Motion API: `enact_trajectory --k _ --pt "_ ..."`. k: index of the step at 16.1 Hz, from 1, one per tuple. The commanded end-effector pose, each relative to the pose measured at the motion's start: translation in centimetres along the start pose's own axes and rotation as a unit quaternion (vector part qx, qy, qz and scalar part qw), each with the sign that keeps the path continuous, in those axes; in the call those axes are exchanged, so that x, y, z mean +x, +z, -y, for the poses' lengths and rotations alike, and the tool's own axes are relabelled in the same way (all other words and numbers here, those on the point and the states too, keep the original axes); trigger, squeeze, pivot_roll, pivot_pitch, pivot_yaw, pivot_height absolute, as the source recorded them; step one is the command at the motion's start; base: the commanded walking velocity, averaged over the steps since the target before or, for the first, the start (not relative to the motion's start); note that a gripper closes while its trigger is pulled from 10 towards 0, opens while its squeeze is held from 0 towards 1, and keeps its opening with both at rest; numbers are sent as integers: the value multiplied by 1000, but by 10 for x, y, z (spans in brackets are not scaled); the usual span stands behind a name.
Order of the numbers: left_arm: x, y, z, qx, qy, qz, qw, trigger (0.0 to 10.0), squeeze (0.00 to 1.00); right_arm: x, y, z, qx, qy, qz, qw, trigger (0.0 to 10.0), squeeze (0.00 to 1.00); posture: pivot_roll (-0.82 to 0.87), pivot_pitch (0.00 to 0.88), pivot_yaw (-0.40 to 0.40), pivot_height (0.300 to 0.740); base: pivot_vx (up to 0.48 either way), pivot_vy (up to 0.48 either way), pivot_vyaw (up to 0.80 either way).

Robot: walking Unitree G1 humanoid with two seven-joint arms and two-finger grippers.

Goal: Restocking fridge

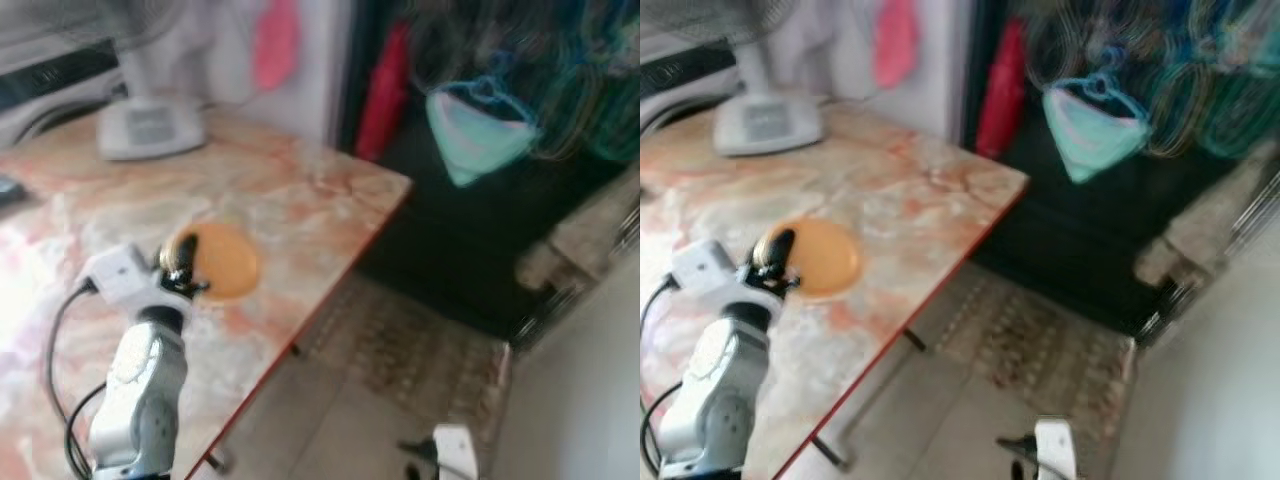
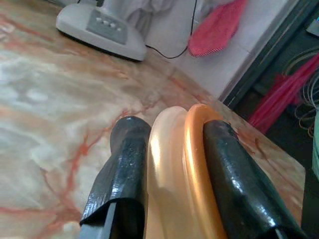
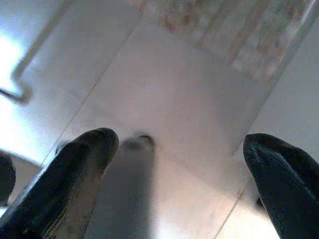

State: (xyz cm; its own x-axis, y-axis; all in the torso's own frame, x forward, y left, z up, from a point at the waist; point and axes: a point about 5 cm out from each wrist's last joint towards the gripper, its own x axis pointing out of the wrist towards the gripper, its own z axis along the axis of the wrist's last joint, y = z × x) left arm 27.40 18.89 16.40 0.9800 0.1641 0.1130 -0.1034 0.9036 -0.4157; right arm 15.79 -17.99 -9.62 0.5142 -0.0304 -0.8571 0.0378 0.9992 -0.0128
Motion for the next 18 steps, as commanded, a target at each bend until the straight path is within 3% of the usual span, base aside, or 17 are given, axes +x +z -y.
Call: enact_trajectory --k 1,7,8,11,14,16,18 --pt "1 6 5 -2 -9 16 1000 10000 0 0 1 4 1 -7 0 1000 10000 0 50 68 21 740 0 0 -788" --pt "-9 11 -7 4 18 39 999 10000 0 -1 -7 -2 -22 3 -15 1000 10000 0 121 37 -39 740 0 0 -788" --pt "-8 15 -7 3 24 49 999 10000 0 -1 -3 7 -22 4 -1 1000 10000 0 137 32 -59 740 0 0 -788" --pt "-4 19 -6 6 19 59 998 10000 0 0 6 9 -34 8 9 999 10000 0 155 46 -66 740 0 0 -788" --pt "-3 7 5 2 -7 33 999 10000 0 2 31 17 -28 -7 41 999 10000 0 112 24 -11 740 0 0 -783" --pt "4 0 19 0 -39 19 999 10000 0 1 38 28 -13 -26 50 998 10000 0 58 11 40 740 0 0 -781" --pt "12 -1 23 6 -64 8 998 10000 0 0 40 36 6 -45 59 997 10000 0 23 19 48 740 0 0 -784"
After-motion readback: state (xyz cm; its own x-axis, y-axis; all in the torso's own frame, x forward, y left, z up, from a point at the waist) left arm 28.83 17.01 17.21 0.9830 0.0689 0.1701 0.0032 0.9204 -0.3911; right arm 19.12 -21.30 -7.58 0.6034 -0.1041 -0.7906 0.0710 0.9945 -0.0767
